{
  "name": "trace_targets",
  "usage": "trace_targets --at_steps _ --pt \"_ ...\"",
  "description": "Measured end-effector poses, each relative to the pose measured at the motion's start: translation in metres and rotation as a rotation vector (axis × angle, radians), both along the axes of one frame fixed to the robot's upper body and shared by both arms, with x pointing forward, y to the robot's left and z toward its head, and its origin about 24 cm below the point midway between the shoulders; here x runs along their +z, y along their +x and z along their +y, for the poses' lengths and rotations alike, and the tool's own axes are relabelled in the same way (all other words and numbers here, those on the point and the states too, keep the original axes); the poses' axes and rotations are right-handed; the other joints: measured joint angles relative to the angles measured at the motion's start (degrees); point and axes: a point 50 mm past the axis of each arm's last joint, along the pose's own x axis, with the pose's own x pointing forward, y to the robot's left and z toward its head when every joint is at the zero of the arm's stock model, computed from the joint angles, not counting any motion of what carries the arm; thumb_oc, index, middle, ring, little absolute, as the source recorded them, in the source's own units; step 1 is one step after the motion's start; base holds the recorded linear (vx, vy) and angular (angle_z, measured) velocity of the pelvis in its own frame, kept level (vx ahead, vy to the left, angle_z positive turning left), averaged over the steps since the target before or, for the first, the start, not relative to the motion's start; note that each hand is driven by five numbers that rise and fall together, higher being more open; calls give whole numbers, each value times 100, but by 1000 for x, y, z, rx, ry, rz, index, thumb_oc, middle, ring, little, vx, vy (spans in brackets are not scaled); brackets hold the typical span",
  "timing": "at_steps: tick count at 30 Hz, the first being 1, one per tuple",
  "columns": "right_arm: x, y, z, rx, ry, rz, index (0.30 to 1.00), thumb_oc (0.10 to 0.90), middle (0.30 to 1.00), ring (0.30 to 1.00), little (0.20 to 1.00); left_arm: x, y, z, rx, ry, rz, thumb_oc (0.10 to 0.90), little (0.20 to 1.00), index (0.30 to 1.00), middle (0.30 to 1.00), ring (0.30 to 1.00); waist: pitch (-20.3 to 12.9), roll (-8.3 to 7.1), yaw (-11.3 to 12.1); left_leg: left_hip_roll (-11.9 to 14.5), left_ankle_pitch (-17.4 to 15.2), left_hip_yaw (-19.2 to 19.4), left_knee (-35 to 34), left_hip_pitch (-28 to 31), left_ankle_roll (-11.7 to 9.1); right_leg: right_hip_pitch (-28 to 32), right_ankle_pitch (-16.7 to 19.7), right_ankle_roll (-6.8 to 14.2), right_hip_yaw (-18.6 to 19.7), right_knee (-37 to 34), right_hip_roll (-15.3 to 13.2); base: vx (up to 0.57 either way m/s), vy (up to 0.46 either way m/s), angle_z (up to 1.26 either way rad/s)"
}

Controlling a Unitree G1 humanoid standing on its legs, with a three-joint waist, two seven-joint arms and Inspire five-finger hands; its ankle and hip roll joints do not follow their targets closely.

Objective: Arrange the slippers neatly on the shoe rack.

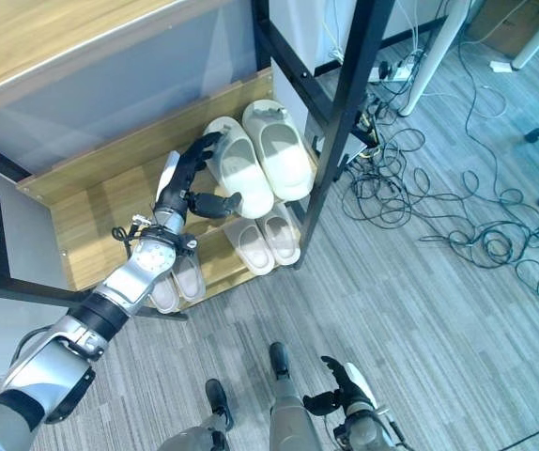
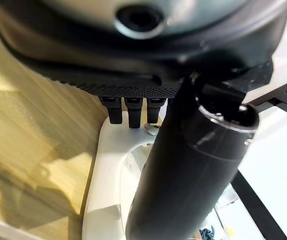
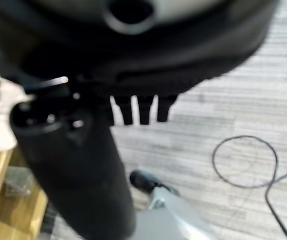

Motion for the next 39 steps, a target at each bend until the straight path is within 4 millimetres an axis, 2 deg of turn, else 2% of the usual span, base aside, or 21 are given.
trace_targets --at_steps 8,12,17,19,21,25,27,31,33,34,36,37,39 --pt "1 1 1 13 -1 0 900 800 900 900 900 1 1 7 4 43 -9 800 900 900 900 900 1 1 -72 20 8 -125 1 61 -5 120 21 -27 -137 2 -1 -5 -18 6" --pt "3 7 2 29 1 -9 900 800 900 900 900 4 2 16 13 71 -20 800 900 900 900 900 51 -10 -3 40 13 -193 0 199 -15 300 -27 3 -217 0 3 -31 -17 11" --pt "3 11 5 43 10 -9 900 800 900 900 900 10 0 17 3 71 -40 800 900 900 900 900 73 10 163 58 61 -446 0 220 -61 429 -57 -19 -466 0 -9 -35 -11 24" --pt "4 12 5 44 10 -11 900 800 900 900 900 17 -4 13 -23 53 -73 800 900 900 900 900 77 3 252 68 77 -496 1 229 -71 475 -70 -30 -536 1 -8 -36 -7 19" --pt "3 14 6 44 12 -9 900 800 900 900 900 22 -9 12 -46 30 -96 800 900 900 900 900 78 2 245 69 90 -628 2 253 -77 557 -54 -62 -645 3 -17 -25 -8 24" --pt "0 13 7 41 12 6 900 800 900 900 900 25 -24 7 -104 -35 -124 800 900 900 900 900 89 -22 324 73 89 -812 2 451 -79 864 -152 -37 -867 3 -37 -17 -13 30" --pt "-2 10 7 41 8 22 900 800 900 900 900 23 -37 7 -145 -82 -139 800 900 900 900 900 89 -27 399 74 88 -942 2 552 -80 1013 -186 -44 -976 3 -42 8 -5 26" --pt "-4 11 12 48 13 29 900 800 900 900 900 9 -53 12 -182 -126 -105 800 900 900 900 900 52 -79 640 71 96 -1103 2 684 -90 1230 -250 -51 -1156 1 -60 14 7 23" --pt "-9 10 21 41 33 49 900 800 900 900 900 -7 -62 20 -179 -138 -54 800 900 900 900 900 -73 -178 794 72 96 -1206 1 734 -93 1323 -309 -35 -1250 1 -61 31 0 23" --pt "-13 4 24 35 44 67 900 800 900 900 900 -14 -68 21 -192 -153 -24 800 900 900 900 900 -127 -231 783 71 99 -1286 2 772 -97 1404 -328 -41 -1313 -1 -67 9 0 36" --pt "-21 -6 31 27 60 110 900 800 900 900 900 -29 -79 25 -202 -159 25 800 900 900 900 900 -290 -334 929 66 104 -1446 3 791 -104 1500 -365 -45 -1470 -4 -79 2 5 40" --pt "-21 -5 34 25 68 109 900 800 900 900 900 -35 -83 28 -202 -171 48 800 900 900 900 900 -336 -369 1060 61 108 -1479 4 817 -108 1548 -365 -45 -1532 -1 -85 3 5 36" --pt "-25 -10 38 18 81 127 900 800 900 900 900 -48 -91 34 -202 -174 103 800 900 900 900 900 -432 -426 1167 36 112 -1649 3 847 -112 1658 -416 -26 -1702 -37 -118 11 7 39"
